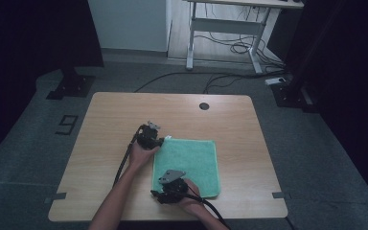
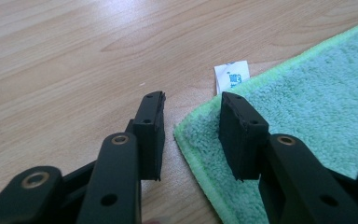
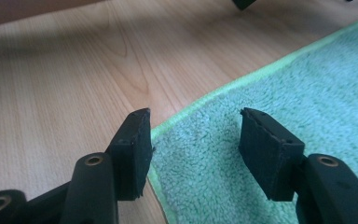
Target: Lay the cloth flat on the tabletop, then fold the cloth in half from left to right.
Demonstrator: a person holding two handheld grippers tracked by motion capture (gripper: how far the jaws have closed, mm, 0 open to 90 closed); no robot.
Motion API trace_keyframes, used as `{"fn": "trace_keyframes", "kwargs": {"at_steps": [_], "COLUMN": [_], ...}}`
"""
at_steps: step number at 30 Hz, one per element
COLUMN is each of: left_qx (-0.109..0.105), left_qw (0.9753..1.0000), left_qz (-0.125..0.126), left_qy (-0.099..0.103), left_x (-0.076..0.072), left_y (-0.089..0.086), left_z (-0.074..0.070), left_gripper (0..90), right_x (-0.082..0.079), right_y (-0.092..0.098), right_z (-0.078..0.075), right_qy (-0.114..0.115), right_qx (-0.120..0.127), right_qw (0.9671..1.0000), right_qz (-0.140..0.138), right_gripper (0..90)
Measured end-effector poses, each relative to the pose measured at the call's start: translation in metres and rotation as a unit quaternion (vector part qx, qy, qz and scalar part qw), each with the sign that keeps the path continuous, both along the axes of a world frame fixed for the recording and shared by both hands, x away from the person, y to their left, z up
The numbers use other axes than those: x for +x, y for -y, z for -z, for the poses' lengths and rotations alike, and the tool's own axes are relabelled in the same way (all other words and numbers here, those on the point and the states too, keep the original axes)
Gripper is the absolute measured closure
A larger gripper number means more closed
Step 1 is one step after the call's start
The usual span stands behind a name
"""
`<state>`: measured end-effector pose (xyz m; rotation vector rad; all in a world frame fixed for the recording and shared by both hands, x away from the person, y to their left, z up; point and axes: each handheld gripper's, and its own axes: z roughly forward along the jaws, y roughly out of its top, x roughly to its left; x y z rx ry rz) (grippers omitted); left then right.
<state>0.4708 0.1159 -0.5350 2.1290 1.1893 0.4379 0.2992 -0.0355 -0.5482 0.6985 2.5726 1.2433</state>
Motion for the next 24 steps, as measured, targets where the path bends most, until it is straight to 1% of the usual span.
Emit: {"fn": "trace_keyframes", "kwargs": {"at_steps": [1,2,4,7,8,11,15,17,22,24], "left_qx": [0.0,-0.015,-0.013,-0.015,-0.018,-0.02,-0.018,-0.023,-0.023,-0.027], "left_qw": [1.0,0.9999,0.9999,0.9998,0.9997,0.9997,0.9998,0.9997,0.9997,0.9996], "left_qz": [0.0,0.0,0.004,0.005,0.005,0.004,0.001,-0.002,-0.006,-0.006], "left_qy": [0.0,0.002,0.007,0.011,0.013,0.012,0.009,0.007,0.007,0.007], "left_x": [0.0,-0.002,-0.004,-0.006,-0.007,-0.008,-0.01,-0.009,-0.007,-0.006], "left_y": [0.0,-0.002,-0.004,-0.005,-0.008,-0.011,-0.016,-0.019,-0.02,-0.02], "left_z": [0.0,-0.004,-0.008,-0.013,-0.016,-0.019,-0.02,-0.02,-0.022,-0.023], "left_gripper": [59.8,59.4,58.9,58.4,58.3,57.7,56.0,54.4,52.2,52.3], "right_x": [0.0,-0.001,-0.003,-0.005,-0.006,-0.009,-0.009,-0.01,-0.012,-0.012], "right_y": [0.0,0.002,0.002,0.002,0.001,-0.001,-0.003,-0.004,-0.006,-0.007], "right_z": [0.0,-0.003,-0.006,-0.009,-0.01,-0.012,-0.013,-0.014,-0.014,-0.014], "right_qy": [0.0,0.004,0.007,0.012,0.012,0.017,0.02,0.022,0.022,0.021], "right_qx": [0.0,0.013,0.024,0.025,0.031,0.034,0.037,0.041,0.04,0.04], "right_qw": [1.0,0.9999,0.9997,0.9996,0.9995,0.9993,0.9991,0.9989,0.9989,0.999], "right_qz": [0.0,0.003,0.004,0.002,0.0,-0.002,0.0,0.0,-0.001,-0.001], "right_gripper": [43.9,43.9,43.9,43.8,43.5,42.8,42.6,42.6,42.6,42.6]}}
